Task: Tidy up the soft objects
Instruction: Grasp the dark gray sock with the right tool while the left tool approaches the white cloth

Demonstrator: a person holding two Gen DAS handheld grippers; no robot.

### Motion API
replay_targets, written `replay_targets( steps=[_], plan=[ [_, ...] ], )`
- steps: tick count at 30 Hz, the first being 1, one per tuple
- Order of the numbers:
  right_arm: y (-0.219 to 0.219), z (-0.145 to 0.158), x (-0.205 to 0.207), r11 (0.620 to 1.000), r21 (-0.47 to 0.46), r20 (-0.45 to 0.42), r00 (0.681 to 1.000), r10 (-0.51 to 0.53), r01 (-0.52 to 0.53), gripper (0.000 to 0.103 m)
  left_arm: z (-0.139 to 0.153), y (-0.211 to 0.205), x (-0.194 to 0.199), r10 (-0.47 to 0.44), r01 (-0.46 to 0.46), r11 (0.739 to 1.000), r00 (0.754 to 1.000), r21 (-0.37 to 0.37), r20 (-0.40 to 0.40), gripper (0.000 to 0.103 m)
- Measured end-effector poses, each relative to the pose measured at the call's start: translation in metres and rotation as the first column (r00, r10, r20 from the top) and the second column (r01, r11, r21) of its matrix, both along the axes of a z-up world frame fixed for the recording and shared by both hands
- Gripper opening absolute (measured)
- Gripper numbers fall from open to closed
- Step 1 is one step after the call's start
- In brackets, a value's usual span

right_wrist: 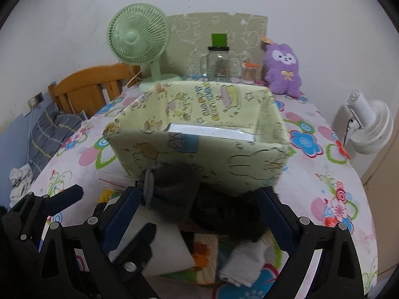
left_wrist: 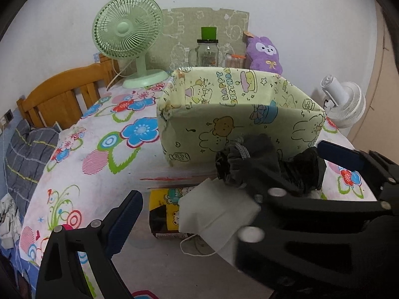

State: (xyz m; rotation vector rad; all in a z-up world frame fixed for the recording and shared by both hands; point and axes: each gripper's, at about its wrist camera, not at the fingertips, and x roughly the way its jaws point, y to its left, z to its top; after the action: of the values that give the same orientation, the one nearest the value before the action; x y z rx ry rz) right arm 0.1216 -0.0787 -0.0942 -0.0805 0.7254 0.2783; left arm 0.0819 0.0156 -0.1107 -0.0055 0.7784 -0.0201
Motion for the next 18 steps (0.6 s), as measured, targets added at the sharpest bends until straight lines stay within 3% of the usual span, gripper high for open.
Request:
replay_targets(
  steps=[4,15,17,18],
  plan=[
    [0.014,-0.006,0.005,0.999,-0.040,-0.008,1.000,0.025,-0.026,0.090,-0.002,0.001,0.003,-0.005,0.005,1.000,1.000,-0.008,-0.010,0.094],
    [0.024,-0.017,0.020,0.999,-0.029,-0.053,0.998,0.044,-0.046,0.090,-0.013,0.009,0.013,0.005,-0.006,1.000,0.999,-0.020,-0.040,0.093],
    [0.024,-0.019,0.021,0.998,-0.027,-0.060,0.997,0.046,-0.048,0.082,-0.014,0.009,0.014,0.004,-0.005,1.000,0.999,-0.017,-0.042,0.093],
    [0.024,-0.020,0.022,0.998,-0.025,-0.067,0.997,0.047,-0.049,0.074,-0.014,0.009,0.013,0.005,-0.005,1.000,0.999,-0.013,-0.042,0.093]
  ],
)
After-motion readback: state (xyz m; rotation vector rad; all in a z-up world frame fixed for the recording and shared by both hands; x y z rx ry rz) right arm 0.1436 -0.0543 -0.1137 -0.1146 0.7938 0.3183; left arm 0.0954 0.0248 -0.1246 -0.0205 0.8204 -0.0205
